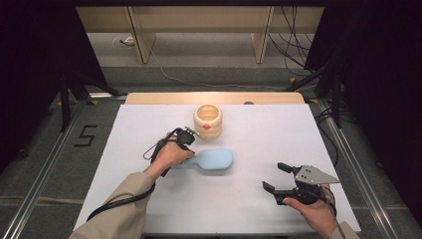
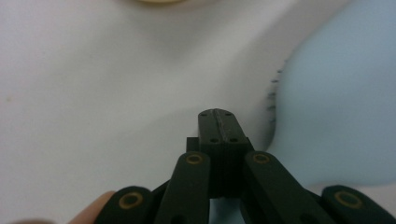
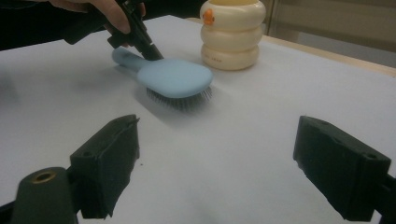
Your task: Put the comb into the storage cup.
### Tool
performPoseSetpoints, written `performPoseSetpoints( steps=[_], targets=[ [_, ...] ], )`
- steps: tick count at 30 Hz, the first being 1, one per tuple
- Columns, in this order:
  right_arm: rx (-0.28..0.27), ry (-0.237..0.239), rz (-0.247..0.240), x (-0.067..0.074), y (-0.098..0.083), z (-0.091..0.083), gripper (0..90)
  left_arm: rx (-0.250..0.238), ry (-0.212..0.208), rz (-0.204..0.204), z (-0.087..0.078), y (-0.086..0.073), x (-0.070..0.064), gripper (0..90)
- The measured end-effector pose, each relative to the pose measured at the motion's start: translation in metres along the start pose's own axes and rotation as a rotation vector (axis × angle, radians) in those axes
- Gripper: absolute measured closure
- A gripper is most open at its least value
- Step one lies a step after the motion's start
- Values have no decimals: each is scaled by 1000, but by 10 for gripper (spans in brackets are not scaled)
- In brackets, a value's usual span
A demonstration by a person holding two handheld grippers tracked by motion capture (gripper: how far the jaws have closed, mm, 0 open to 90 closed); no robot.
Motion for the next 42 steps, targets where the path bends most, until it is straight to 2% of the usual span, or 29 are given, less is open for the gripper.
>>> performPoseSetpoints(
  steps=[6,13,25,42],
  targets=[
    [1,-2,5,0,0,0,154,-9,-20,10,-10,-11,-6,898],
    [4,-6,4,-1,-1,0,154,-29,-25,33,-20,-19,-10,897],
    [4,-7,6,-1,0,0,154,-18,-29,53,-28,-33,-13,897],
    [7,-9,4,-1,-1,-1,154,-11,-45,99,-38,-46,-28,897]
  ],
)
Point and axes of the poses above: each handheld gripper's, and its own axes: z roughly forward along the jaws, y roughly out of its top, x roughly to its left, the point moved 7 cm from there along z, roughly forward along the jaws, and after that the axes turned 12 degrees about y, right-handed, at the moved point
